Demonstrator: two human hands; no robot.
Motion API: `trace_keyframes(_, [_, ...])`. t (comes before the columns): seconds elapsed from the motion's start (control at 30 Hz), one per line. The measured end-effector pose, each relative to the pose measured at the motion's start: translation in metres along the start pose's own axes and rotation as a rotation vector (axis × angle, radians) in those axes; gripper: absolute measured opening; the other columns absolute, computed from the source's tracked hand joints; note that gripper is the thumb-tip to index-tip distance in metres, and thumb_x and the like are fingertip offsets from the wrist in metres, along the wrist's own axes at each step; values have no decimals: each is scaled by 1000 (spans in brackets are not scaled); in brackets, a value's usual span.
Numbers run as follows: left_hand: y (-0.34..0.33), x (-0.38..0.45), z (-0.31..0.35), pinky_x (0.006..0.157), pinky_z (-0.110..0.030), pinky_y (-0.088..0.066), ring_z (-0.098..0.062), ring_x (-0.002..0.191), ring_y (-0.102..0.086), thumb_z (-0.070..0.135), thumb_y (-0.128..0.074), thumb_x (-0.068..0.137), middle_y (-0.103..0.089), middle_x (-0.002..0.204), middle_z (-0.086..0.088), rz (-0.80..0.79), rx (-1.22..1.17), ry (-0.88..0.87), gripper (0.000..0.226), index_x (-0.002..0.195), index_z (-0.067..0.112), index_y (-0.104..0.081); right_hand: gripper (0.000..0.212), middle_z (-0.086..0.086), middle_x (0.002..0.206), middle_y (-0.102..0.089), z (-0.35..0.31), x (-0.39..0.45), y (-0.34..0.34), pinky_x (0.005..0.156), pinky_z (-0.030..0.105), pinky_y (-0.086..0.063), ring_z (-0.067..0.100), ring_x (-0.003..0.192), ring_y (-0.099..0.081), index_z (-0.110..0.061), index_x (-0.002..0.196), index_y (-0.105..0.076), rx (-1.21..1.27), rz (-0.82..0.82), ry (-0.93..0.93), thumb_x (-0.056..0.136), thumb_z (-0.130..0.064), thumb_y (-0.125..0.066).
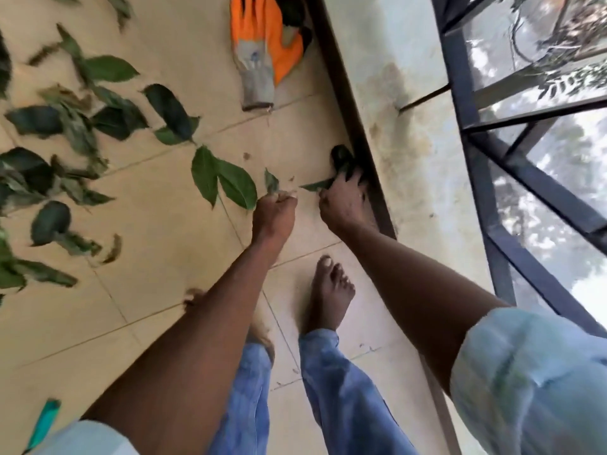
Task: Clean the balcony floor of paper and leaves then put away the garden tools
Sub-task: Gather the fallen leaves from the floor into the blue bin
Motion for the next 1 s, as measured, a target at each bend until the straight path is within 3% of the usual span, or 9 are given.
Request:
trace_keyframes(0.2, [9, -9, -11, 84, -44, -56, -21, 87, -64, 18, -55, 93, -67, 89, -4, -50, -24, 36, 9, 88, 23, -61, 23, 15, 119, -54, 21, -11, -19, 83, 45, -53, 28, 98, -55, -7, 115, -56, 73, 93, 293, 97, -5, -43])
trace_keyframes(0.37, [18, -22, -19, 88, -37, -55, -25, 105, -63, 24, -58, 96, -65, 112, -12, -94, -193, 112, 15, 109, 17, -60, 15, 2, 79, -63, 15, -23, 7, 58, 30, -47, 17, 71, -59, -13, 81, -65, 637, -68, -61, 91, -7, -56])
trace_keyframes(0.47, [18, -23, -17, 93, -41, -52, -26, 109, -60, 40, -59, 94, -61, 117, -11, -203, -545, 264, 40, 125, 16, -55, 3, 7, 75, -68, -13, -50, 13, 56, 26, -47, 15, 64, -60, -8, 82, -70, 909, -309, -68, 84, -7, -68])
trace_keyframes(0.53, [18, -25, -16, 81, -36, -57, -23, 98, -64, 38, -57, 95, -67, 105, -9, -216, -743, 306, 36, 121, 14, -60, 5, 5, 75, -71, -34, -74, 10, 60, 24, -54, 10, 62, -65, -4, 83, -72, 923, -373, -41, 80, -1, -70])
trace_keyframes(0.6, [24, -27, -18, 61, -26, -56, -18, 83, -66, 21, -55, 98, -69, 95, -9, -130, -784, 283, 19, 109, 10, -65, 10, -1, 70, -70, -50, -89, 5, 64, 19, -54, 2, 61, -64, -3, 82, -74, 834, -383, 48, 78, 5, -68])
trace_keyframes(0.7, [44, -23, -30, 66, -27, -57, -20, 76, -67, -6, -51, 92, -69, 89, -13, 44, -811, 256, 19, 101, 4, -64, 14, -5, 81, -72, -62, -85, 10, 59, 11, -48, -7, 64, -62, -7, 92, -75, 748, -511, 171, 85, -2, -64])
trace_keyframes(0.83, [80, -12, -44, 63, -27, -56, -19, 65, -63, -7, -31, 98, -63, 80, -14, 171, -959, 255, 29, 106, 6, -55, 40, 13, 127, -60, -67, -57, -2, 87, 33, -52, 25, 108, -60, -8, 123, -63, 341, -130, 293, 83, -2, -62])
trace_keyframes(0.93, [94, -5, -55, 50, -22, -49, -15, 56, -55, -10, -32, 93, -56, 71, -8, 175, -914, 289, 38, 121, 2, -56, 72, 18, 152, -19, -65, -46, -28, 104, 43, -43, 35, 132, -32, -10, 149, -28, -60, -165, 530, 85, -3, -61])
trace_keyframes(1.0, [99, -3, -64, 48, -22, -46, -14, 55, -53, -10, -34, 91, -56, 69, -7, 146, -897, 299, 38, 120, 1, -56, 69, 20, 152, -14, -59, -42, -43, 103, 45, -43, 38, 132, -29, -5, 149, -24, -271, -144, 672, 88, -4, -56])
Point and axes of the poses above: each hand's wrist, its own x-axis towards the middle knuckle, its own y-axis out of the back of the hand, z = x × y, the point moved 1 cm from there along x, towards the middle knuckle
